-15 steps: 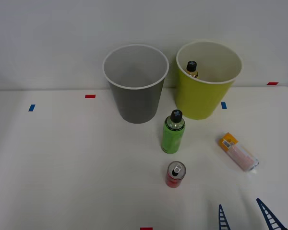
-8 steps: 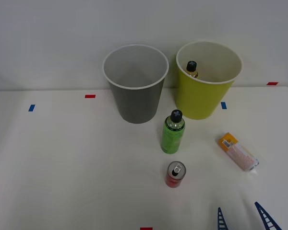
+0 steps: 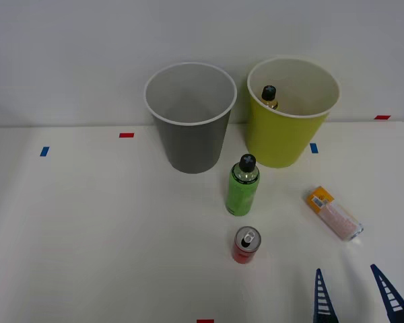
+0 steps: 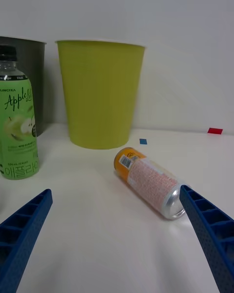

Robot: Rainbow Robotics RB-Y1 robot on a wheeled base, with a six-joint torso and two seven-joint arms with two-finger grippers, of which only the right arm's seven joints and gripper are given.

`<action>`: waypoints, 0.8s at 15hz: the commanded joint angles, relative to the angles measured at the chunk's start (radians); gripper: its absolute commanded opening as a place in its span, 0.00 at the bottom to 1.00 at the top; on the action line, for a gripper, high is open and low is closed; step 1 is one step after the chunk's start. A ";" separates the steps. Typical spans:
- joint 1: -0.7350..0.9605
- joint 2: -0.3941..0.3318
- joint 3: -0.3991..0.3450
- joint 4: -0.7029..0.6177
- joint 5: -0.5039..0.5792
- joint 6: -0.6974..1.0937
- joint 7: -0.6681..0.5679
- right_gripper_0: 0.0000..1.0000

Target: Put cans in the gray bin, plastic bottles in the light green bin

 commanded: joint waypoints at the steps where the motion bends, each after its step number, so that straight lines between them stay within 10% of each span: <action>1: 0.019 -0.024 0.002 -0.105 0.018 0.102 0.018 0.90; 7: 0.048 -0.031 0.063 -0.491 0.026 0.669 0.044 0.91; 12: -0.035 -0.061 0.054 -0.554 0.029 0.887 0.047 0.90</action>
